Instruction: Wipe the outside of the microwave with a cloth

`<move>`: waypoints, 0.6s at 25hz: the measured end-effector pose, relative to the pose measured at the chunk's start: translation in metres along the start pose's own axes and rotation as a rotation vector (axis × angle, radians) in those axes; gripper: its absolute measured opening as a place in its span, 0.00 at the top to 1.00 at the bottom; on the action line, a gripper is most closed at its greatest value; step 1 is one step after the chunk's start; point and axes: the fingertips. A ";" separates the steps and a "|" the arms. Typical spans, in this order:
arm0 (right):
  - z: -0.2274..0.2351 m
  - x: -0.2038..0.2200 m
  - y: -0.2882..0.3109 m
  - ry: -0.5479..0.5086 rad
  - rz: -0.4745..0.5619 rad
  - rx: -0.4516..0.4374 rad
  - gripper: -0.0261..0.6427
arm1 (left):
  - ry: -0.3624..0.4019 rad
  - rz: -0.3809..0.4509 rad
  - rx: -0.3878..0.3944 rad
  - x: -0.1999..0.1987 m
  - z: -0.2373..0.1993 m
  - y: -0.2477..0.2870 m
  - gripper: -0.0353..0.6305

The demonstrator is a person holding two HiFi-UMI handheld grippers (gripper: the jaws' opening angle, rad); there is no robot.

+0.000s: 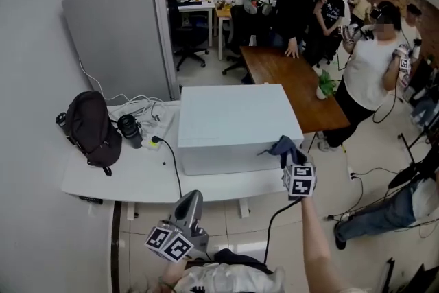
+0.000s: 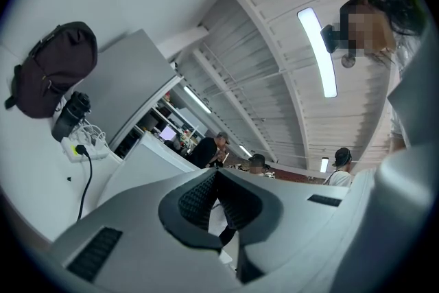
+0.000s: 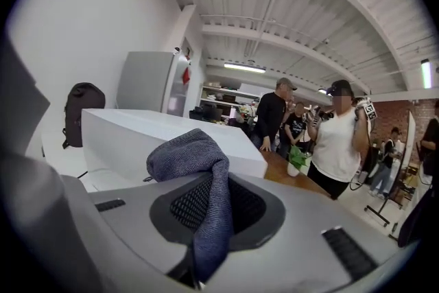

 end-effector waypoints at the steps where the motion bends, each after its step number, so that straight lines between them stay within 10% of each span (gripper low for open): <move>1: 0.013 0.003 -0.001 0.017 -0.003 0.014 0.84 | 0.001 -0.003 0.001 0.001 0.000 0.002 0.97; 7: 0.000 0.003 -0.022 0.086 0.038 -0.015 0.85 | 0.007 -0.007 -0.020 0.004 -0.003 0.003 0.97; 15: -0.229 0.036 -0.045 0.028 0.041 -0.459 0.85 | 0.021 0.007 -0.075 -0.002 -0.017 -0.012 0.97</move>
Point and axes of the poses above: the fingertips, and each gripper's own axes: y forward along the fingers, z to its right, x out of its underside, and after that the axes turned 8 degrees about y, right-handed
